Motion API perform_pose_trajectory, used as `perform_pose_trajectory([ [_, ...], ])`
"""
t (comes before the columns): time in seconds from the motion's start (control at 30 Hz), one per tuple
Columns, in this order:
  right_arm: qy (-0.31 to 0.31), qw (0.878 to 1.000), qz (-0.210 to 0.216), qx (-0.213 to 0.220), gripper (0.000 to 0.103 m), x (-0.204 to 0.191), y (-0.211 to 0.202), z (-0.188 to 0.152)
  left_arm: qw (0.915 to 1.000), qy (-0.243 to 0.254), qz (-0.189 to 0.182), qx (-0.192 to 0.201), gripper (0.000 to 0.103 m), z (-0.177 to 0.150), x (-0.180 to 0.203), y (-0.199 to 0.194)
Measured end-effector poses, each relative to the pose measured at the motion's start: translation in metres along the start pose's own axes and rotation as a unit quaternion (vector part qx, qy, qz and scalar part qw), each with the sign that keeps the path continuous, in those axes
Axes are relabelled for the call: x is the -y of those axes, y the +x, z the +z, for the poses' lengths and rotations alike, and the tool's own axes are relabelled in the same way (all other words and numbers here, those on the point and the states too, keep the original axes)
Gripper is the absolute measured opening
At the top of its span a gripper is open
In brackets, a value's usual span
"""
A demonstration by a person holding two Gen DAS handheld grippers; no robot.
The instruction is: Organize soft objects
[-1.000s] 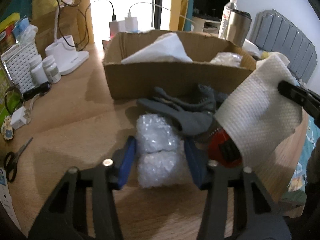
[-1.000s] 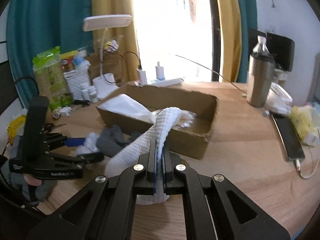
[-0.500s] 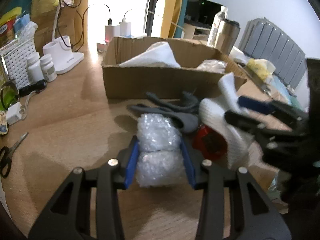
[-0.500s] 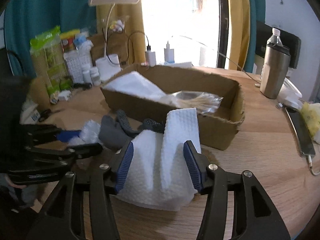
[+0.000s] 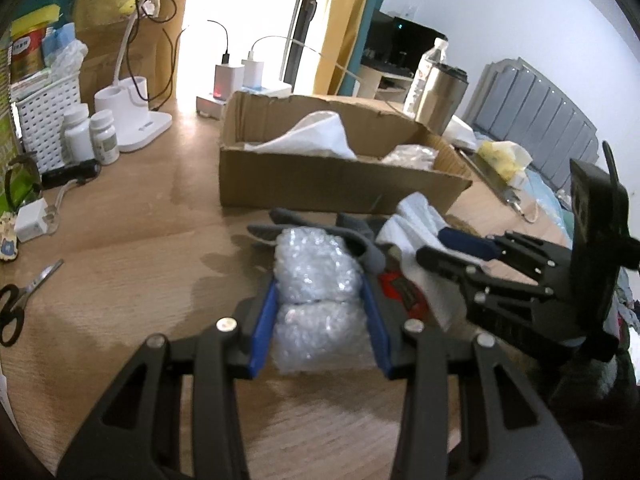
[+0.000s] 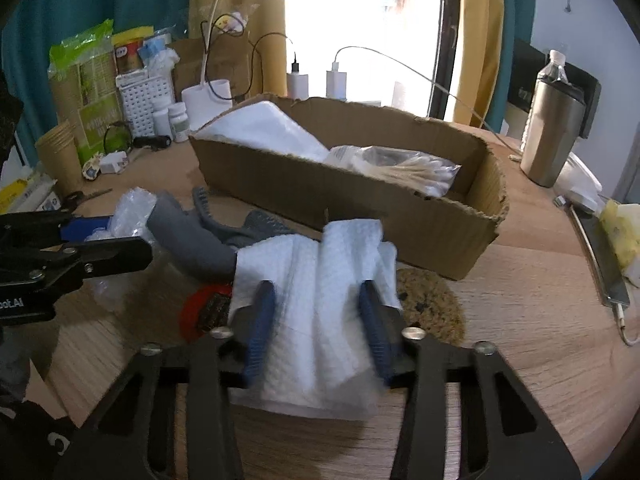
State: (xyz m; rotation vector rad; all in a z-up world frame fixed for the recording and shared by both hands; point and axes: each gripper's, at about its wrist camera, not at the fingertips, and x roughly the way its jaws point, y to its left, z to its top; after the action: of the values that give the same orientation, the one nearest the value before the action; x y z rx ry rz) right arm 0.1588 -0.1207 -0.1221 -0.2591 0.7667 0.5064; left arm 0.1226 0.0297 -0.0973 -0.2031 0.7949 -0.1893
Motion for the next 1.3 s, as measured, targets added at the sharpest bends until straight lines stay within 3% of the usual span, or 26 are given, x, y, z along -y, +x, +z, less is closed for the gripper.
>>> perform_pose_trajectory([
  [0.07,0.005,1.000,0.001,0.004,0.019,0.003,-0.003,0.001,0.9997,0.013,-0.011,-0.018,0.042,0.000,-0.001,0.002],
  [0.13,0.009,1.000,0.006,0.010,0.013,0.005,-0.008,0.002,0.9983,0.039,-0.011,-0.042,0.043,-0.004,0.002,0.007],
  [0.27,0.012,1.000,0.016,0.024,0.009,0.004,-0.017,0.004,0.9981,0.039,-0.004,-0.048,0.043,-0.014,-0.005,0.005],
  [0.6,-0.018,0.996,0.067,0.056,0.006,-0.027,-0.025,0.028,0.9992,0.019,-0.006,-0.034,0.043,-0.022,-0.019,-0.007],
  [0.9,-0.041,0.992,0.118,-0.001,0.006,-0.068,0.024,0.024,0.9995,0.002,-0.009,-0.029,0.043,-0.026,-0.033,-0.012],
  [1.3,-0.046,0.991,0.127,-0.006,0.006,-0.076,0.030,0.026,0.9992,-0.020,0.036,-0.002,0.043,-0.017,-0.063,-0.035],
])
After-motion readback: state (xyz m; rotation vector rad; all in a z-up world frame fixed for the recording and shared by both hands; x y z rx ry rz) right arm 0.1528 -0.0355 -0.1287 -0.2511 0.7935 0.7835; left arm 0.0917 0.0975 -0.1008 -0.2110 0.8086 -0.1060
